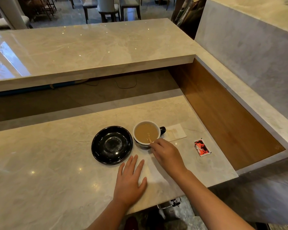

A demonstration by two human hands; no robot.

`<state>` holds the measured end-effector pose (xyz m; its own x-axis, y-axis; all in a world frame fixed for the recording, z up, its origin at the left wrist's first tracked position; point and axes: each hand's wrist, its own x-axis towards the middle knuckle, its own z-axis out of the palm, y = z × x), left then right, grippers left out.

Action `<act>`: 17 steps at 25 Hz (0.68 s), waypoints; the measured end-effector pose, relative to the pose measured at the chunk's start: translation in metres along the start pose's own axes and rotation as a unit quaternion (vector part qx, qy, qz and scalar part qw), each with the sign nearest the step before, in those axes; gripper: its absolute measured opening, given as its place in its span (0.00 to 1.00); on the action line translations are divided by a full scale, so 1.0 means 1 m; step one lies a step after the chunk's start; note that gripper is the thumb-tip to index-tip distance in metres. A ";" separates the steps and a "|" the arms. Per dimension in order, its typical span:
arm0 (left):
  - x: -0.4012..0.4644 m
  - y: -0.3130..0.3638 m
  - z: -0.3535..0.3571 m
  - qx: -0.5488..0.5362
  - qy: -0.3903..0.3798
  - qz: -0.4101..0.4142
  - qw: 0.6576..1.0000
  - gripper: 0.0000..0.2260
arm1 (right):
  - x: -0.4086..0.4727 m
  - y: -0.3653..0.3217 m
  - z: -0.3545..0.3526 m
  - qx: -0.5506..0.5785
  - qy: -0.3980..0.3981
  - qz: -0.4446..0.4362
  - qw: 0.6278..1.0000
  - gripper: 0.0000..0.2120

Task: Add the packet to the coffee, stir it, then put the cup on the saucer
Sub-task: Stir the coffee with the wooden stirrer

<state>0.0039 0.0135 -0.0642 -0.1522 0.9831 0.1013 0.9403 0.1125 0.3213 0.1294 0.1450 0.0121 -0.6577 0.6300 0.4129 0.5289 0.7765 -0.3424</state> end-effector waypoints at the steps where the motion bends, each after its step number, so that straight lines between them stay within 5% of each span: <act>1: 0.000 0.000 0.000 -0.003 0.003 -0.001 1.000 0.26 | 0.000 0.000 -0.001 0.039 0.018 0.026 0.999 0.05; 9: 0.000 0.001 0.000 -0.006 -0.005 -0.014 1.000 0.26 | 0.034 0.002 -0.015 0.261 0.085 0.218 0.937 0.07; 17: 0.001 0.001 -0.001 0.007 -0.011 -0.017 1.000 0.26 | 0.046 0.029 -0.030 0.159 0.052 0.178 0.970 0.07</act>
<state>0.0043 0.0140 -0.0634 -0.1771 0.9817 0.0698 0.9392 0.1473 0.3103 0.1302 0.1966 0.0461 -0.3973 0.8682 0.2972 0.5098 0.4781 -0.7152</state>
